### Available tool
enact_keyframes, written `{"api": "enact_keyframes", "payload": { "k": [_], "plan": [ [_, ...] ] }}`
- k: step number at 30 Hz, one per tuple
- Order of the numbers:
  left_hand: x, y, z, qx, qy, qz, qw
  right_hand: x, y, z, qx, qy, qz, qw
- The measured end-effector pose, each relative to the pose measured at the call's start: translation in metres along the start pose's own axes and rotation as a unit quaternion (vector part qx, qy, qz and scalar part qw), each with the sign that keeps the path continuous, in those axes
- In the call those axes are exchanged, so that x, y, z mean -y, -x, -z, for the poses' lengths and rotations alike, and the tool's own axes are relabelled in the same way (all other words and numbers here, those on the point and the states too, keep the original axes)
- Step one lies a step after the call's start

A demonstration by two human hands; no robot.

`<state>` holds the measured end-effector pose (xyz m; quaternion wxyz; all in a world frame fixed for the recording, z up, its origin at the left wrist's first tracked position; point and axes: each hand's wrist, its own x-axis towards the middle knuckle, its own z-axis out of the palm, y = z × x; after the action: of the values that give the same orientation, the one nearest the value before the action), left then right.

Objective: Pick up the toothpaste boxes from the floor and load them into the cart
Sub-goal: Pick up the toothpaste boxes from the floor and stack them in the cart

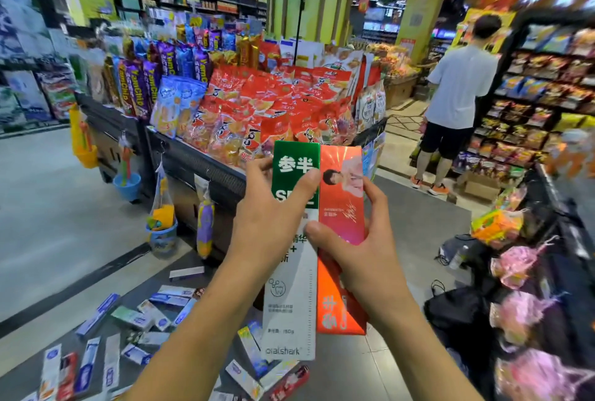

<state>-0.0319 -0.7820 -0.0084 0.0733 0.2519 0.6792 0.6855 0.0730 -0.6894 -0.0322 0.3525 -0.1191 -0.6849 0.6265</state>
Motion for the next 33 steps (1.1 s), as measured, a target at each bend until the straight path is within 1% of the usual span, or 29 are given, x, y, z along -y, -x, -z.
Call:
{"api": "enact_keyframes", "payload": {
  "k": [2,6,10,14,18,21,24,26,29,33],
  "plan": [
    [-0.005,0.000,-0.003,0.026,0.025,-0.010,0.999,0.009,-0.002,0.005,-0.011,-0.023,0.000,1.000],
    [-0.007,0.014,0.004,0.110,0.051,-0.030,0.992,0.021,-0.001,0.005,-0.042,-0.046,0.001,0.998],
    [-0.004,0.029,0.020,0.140,0.079,-0.038,0.986,0.033,0.011,-0.010,-0.081,-0.046,0.004,0.996],
    [-0.005,0.033,0.033,0.188,0.108,-0.039,0.975,0.045,0.040,-0.027,-0.136,-0.022,-0.010,0.990],
    [-0.006,0.050,0.032,0.242,0.161,-0.037,0.956,0.063,0.079,-0.033,-0.204,0.042,-0.018,0.978],
    [-0.008,0.070,0.024,0.299,0.188,-0.026,0.935,0.073,0.112,-0.031,-0.281,0.075,-0.025,0.957],
    [-0.014,0.098,0.009,0.361,0.222,0.002,0.906,0.085,0.153,-0.024,-0.360,0.098,-0.035,0.927],
    [-0.019,0.113,0.000,0.389,0.228,0.007,0.892,0.096,0.176,-0.020,-0.399,0.103,-0.034,0.910],
    [-0.029,0.147,-0.020,0.454,0.229,0.014,0.861,0.112,0.218,-0.007,-0.472,0.118,-0.029,0.873],
    [-0.042,0.198,-0.048,0.514,0.223,0.026,0.828,0.127,0.276,0.015,-0.551,0.129,-0.026,0.824]
  ]
}}
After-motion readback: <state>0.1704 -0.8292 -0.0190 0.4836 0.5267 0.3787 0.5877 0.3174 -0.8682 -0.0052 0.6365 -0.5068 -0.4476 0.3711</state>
